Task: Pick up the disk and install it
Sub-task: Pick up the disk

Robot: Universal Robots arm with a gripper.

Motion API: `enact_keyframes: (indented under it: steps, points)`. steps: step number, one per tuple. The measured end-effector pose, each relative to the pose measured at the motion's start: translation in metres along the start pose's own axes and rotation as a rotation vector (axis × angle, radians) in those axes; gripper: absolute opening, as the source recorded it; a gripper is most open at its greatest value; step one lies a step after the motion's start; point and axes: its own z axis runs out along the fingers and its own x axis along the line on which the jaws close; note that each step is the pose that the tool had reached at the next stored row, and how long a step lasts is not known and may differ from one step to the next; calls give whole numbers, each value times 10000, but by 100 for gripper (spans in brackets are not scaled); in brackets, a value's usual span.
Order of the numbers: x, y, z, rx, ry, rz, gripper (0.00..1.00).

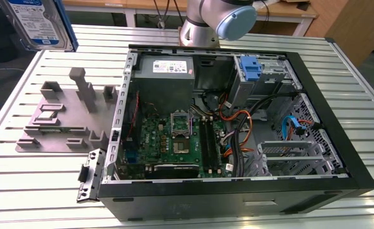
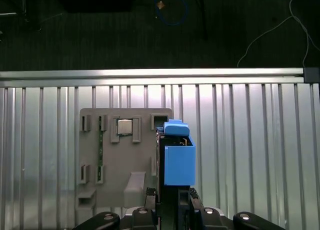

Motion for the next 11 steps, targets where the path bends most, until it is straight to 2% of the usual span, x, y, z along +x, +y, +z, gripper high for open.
enact_keyframes:
  steps: [2,8,11]
  points:
    - [0,0,-21,1,-2,-1,35]
    - [-1,-1,-26,0,-1,-1,35]
    - [-1,-22,-26,0,-2,-3,35]
